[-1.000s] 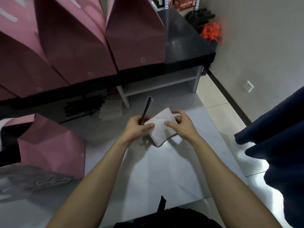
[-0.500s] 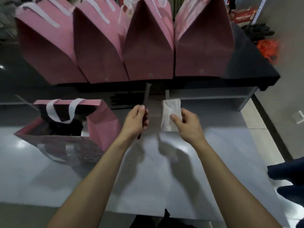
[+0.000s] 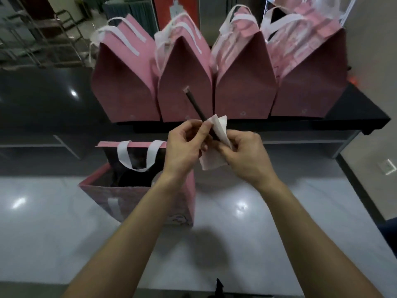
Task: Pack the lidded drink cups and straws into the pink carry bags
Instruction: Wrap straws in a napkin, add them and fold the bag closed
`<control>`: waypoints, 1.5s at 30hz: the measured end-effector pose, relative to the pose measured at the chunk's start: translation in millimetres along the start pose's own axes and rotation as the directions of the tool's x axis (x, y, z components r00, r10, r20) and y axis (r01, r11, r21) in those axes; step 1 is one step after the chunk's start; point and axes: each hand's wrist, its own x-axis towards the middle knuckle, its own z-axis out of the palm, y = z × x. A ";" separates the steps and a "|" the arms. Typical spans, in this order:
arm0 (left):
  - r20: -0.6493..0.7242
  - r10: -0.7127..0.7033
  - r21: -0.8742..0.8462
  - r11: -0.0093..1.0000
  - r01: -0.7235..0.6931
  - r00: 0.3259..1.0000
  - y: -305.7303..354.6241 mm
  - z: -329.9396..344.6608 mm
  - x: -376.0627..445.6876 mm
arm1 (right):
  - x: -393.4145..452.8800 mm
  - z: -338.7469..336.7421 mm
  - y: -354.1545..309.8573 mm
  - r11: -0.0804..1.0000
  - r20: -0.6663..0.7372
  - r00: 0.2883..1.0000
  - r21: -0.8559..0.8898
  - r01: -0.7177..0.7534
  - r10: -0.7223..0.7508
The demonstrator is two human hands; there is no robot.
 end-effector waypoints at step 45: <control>0.528 -0.167 0.755 0.542 -0.370 0.833 -17.3 -272.7 10.1 | 78.0 191.5 -65.1 0.362 0.466 0.860 -0.853 0.375 0.207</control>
